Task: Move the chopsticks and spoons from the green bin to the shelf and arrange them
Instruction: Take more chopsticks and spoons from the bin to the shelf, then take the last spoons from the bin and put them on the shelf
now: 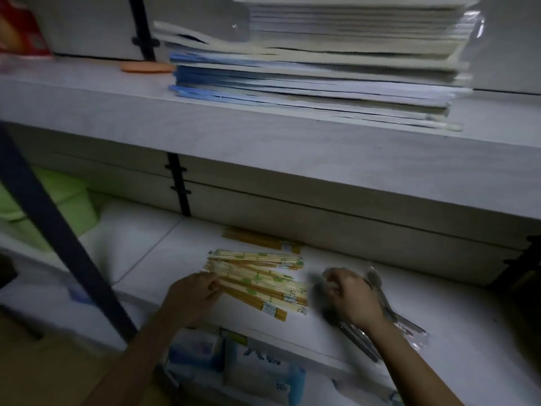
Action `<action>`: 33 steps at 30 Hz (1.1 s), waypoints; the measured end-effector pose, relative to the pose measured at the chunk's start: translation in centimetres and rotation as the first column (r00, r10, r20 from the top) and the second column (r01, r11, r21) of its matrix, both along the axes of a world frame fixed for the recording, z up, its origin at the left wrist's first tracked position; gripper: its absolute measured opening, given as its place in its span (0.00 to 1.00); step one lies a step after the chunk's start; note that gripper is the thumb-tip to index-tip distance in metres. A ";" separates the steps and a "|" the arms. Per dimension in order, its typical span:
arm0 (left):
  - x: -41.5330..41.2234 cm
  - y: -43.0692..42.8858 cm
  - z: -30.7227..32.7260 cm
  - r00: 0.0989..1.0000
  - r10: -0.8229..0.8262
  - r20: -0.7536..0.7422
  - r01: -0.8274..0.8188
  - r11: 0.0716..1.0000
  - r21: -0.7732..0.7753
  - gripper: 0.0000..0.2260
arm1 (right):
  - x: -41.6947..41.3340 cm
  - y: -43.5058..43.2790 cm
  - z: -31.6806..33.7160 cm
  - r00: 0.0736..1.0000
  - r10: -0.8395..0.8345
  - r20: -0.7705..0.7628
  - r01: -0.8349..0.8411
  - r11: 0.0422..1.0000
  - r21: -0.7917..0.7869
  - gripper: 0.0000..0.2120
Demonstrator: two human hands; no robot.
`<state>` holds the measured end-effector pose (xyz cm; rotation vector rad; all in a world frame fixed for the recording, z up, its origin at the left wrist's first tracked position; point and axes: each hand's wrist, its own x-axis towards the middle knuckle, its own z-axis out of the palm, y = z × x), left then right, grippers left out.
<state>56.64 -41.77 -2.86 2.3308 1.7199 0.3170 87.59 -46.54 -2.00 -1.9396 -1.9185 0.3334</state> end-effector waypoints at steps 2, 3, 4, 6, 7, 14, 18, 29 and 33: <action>-1.3 -0.9 0.0 0.999 0.032 0.031 -0.031 0.999 -0.014 0.11 | -2.8 0.4 0.8 0.995 0.100 -0.029 -0.101 0.995 -0.012 0.08; -2.2 -1.3 0.0 0.998 0.048 0.037 -0.048 0.999 -0.018 0.10 | -4.2 0.7 1.0 0.989 0.148 -0.023 -0.149 0.989 -0.014 0.09; -3.0 -1.7 -0.1 0.997 0.064 0.038 -0.063 0.998 -0.016 0.10 | -5.5 0.9 1.1 0.981 0.194 -0.011 -0.194 0.981 -0.017 0.09; -4.7 -2.3 0.1 0.995 0.089 0.034 -0.089 0.996 -0.021 0.09 | -8.1 1.4 1.5 0.963 0.268 -0.016 -0.269 0.963 -0.027 0.10; -5.2 -2.6 0.2 0.995 0.100 0.024 -0.100 0.995 -0.016 0.09 | -9.1 1.5 1.6 0.955 0.296 -0.025 -0.297 0.954 -0.034 0.11; -13.8 -5.8 1.6 0.965 0.263 0.006 -0.263 0.965 0.007 0.09 | -20.0 3.0 2.7 0.847 0.531 -0.005 -0.531 0.847 -0.005 0.12; -20.2 -6.6 2.4 0.941 0.338 0.005 -0.337 0.940 0.056 0.10 | -27.9 3.7 3.5 0.775 0.630 -0.039 -0.631 0.776 0.006 0.13; -38.0 -4.8 4.1 0.903 0.429 -0.019 -0.422 0.896 0.140 0.09 | -49.8 7.6 5.8 0.703 0.709 -0.062 -0.707 0.706 0.045 0.11; -42.3 -3.3 4.9 0.911 0.413 -0.015 -0.408 0.905 0.121 0.09 | -54.3 9.7 6.8 0.739 0.665 -0.105 -0.662 0.746 0.068 0.10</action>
